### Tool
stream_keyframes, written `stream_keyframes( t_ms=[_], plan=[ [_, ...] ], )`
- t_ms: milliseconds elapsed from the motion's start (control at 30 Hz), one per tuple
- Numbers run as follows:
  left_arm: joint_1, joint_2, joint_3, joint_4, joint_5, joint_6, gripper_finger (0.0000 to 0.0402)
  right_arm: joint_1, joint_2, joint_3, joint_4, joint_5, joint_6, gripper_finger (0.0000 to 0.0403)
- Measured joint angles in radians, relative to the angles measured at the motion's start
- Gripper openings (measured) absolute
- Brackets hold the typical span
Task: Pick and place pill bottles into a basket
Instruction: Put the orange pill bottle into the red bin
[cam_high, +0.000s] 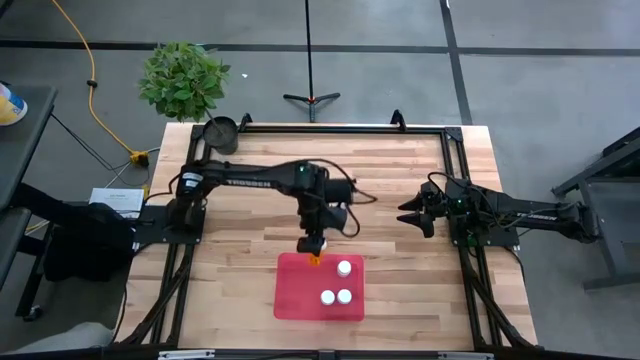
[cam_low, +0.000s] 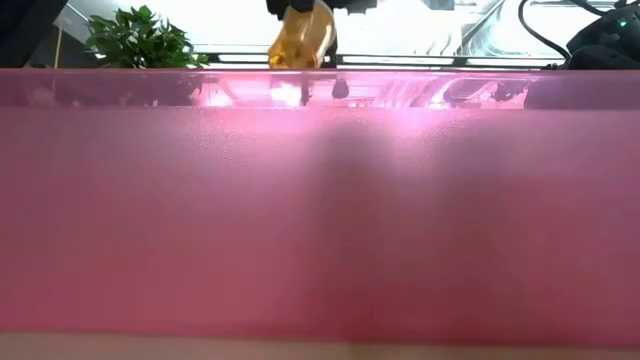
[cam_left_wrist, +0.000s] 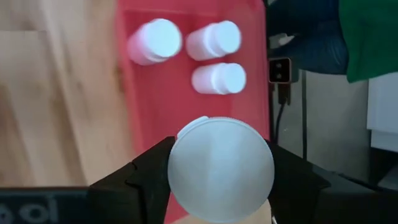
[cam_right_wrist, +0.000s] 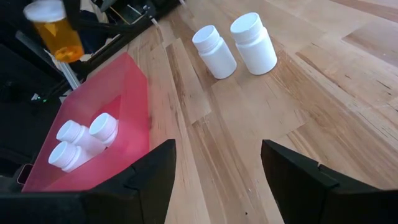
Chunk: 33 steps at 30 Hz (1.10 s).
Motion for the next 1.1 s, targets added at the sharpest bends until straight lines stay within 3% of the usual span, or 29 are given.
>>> stream_keyframes(
  t_ms=[300,633,1100],
  plan=[
    [-0.081,0.0,0.0,0.065,-0.003,-0.075,0.0238,0.0,0.0,0.0,0.0,0.0,0.0,0.0226],
    [-0.096,-0.011,0.001,0.128,-0.021,-0.134,0.024,0.0,0.0,0.0,0.0,-0.003,0.0,0.0226],
    [-0.095,-0.145,0.006,0.171,-0.083,-0.204,0.0238,0.0,0.004,0.0,0.0,-0.004,0.0,0.0226]
  ],
)
